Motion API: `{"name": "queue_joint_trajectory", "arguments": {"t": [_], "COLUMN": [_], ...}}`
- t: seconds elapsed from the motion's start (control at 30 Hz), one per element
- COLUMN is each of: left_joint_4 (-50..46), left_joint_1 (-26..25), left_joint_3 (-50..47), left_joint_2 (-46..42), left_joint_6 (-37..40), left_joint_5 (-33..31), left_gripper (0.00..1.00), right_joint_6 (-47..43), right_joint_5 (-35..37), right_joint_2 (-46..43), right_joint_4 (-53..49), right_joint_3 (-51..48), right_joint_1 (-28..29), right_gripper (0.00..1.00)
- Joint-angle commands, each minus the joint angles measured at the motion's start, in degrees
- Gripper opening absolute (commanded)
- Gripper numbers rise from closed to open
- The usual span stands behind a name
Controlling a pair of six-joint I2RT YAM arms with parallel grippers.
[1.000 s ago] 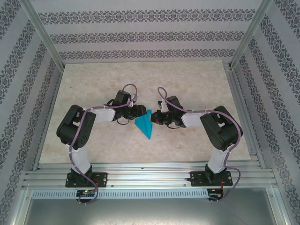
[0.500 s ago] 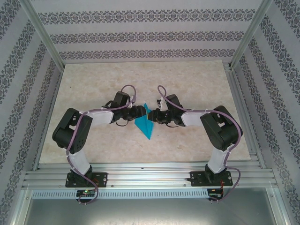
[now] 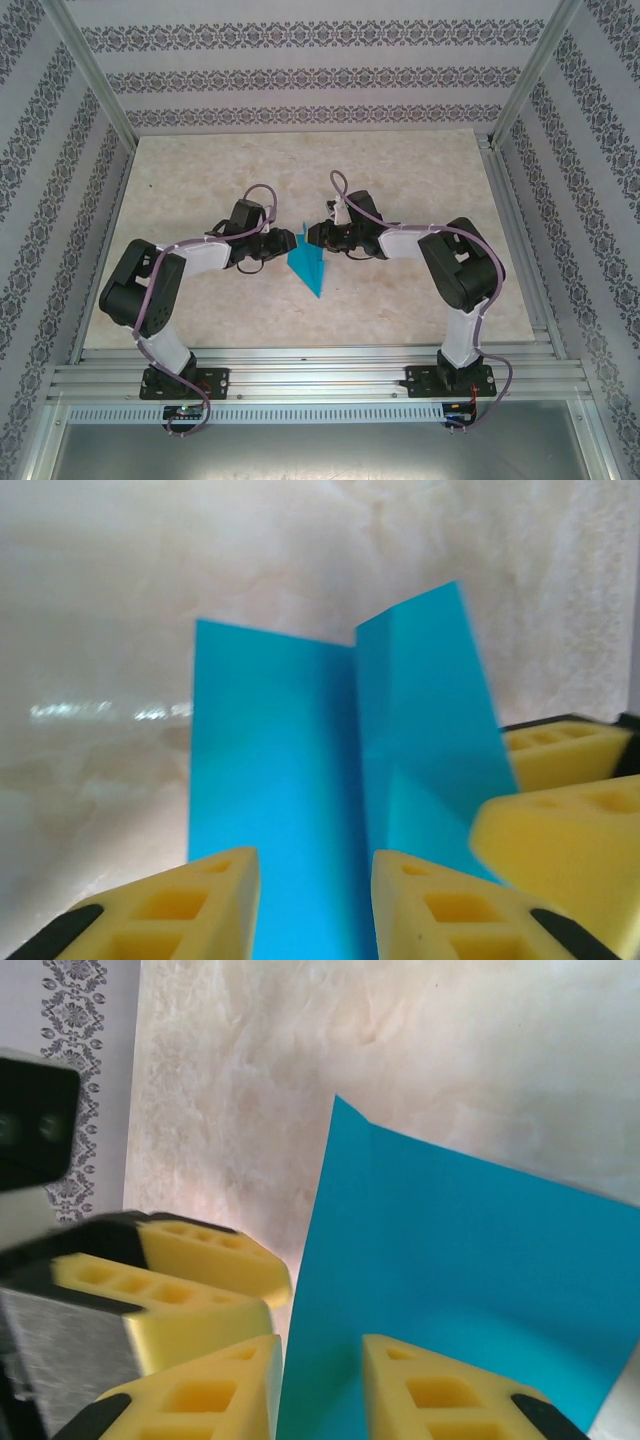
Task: Fold a paper plane with a square sheet of paper (fold left side to right side)
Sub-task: Turn over the paper at the center of the table.
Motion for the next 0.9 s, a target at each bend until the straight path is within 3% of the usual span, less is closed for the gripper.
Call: {"name": "queue_joint_trajectory", "arguments": {"t": [0.0,0.13,0.7,0.87], "left_joint_4": [1.72,1.21,-0.15,2.75], "left_joint_1": [0.29,0.33,0.27,0.26], "left_joint_3": [-0.79,-0.61,-1.14,-1.29], "left_joint_2": [1.09,1.19,-0.7,-0.78], "left_joint_6": [-0.65,-0.36,0.29,-1.5], "left_joint_5": [0.42,0.33,0.31,2.19], "left_gripper": [0.36,0.35,0.35,0.38], "right_joint_6": [-0.79,-0.8,-3.61,-3.77], "right_joint_5": [-0.93,-1.38,0.05,-0.65], "right_joint_2": [2.44,3.56,2.64,-0.94], "right_joint_4": [-0.35,-0.56,-6.04,-7.42], "right_joint_3": [2.49,3.56,4.95,4.01], "right_joint_1": [0.68,0.69,0.94,0.59], "right_gripper": [0.26,0.21,0.23,0.09]}}
